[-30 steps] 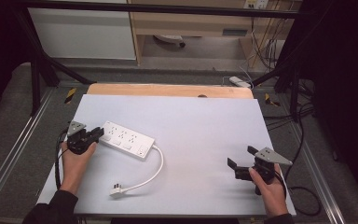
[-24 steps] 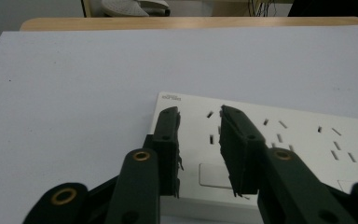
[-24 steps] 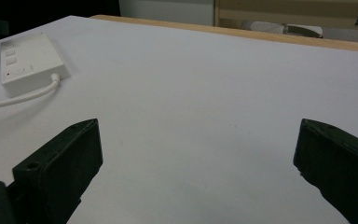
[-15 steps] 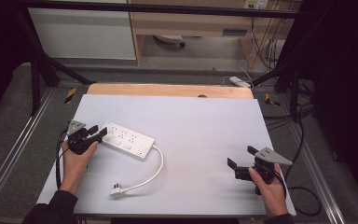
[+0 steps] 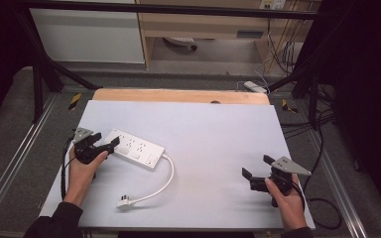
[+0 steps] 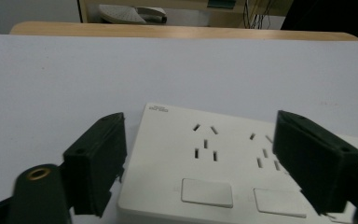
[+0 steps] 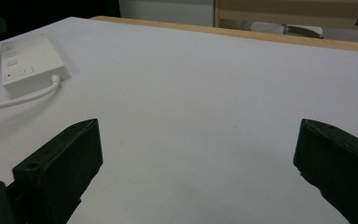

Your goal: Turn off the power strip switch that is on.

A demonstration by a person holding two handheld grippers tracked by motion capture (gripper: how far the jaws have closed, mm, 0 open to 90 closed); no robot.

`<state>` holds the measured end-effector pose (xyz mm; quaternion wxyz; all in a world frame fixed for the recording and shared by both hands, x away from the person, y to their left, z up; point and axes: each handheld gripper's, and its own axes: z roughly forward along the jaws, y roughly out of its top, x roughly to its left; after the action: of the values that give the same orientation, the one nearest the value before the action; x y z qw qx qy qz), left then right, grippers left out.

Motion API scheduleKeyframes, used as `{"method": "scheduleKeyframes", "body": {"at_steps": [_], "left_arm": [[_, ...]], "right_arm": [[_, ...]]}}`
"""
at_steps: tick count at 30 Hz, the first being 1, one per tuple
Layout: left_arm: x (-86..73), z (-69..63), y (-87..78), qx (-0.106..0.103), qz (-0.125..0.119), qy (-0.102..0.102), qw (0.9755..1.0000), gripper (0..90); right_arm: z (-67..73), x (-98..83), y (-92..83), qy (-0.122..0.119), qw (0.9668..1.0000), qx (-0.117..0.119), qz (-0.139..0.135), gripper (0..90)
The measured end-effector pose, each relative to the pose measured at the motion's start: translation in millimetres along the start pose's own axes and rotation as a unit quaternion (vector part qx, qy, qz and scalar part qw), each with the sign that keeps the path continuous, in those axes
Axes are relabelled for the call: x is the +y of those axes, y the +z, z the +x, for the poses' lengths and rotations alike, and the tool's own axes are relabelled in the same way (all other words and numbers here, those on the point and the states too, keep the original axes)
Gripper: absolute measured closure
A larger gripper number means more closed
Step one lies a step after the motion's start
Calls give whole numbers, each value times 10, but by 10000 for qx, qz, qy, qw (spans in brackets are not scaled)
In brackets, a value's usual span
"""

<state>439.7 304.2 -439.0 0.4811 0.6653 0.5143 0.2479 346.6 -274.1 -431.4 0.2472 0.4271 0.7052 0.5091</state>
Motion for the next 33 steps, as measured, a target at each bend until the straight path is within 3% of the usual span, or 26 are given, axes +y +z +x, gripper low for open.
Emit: {"method": "scheduleKeyframes", "body": {"at_steps": [5,16,27,33], "left_arm": [[10,-22,5,-34,-63,-5,10000,64],[40,-53,-39,-6,-187,-12,9998,64],[143,-121,-131,36,-480,16,9988,64],[232,-158,-208,-80,-609,58,9981,65]], "right_arm": [[2,0,1,-1,10000,2,4,16],[-4,1,-2,-6,10000,-7,-20,16],[-7,5,-11,13,10000,0,-27,16],[-11,7,-17,23,10000,-4,-42,16]]}}
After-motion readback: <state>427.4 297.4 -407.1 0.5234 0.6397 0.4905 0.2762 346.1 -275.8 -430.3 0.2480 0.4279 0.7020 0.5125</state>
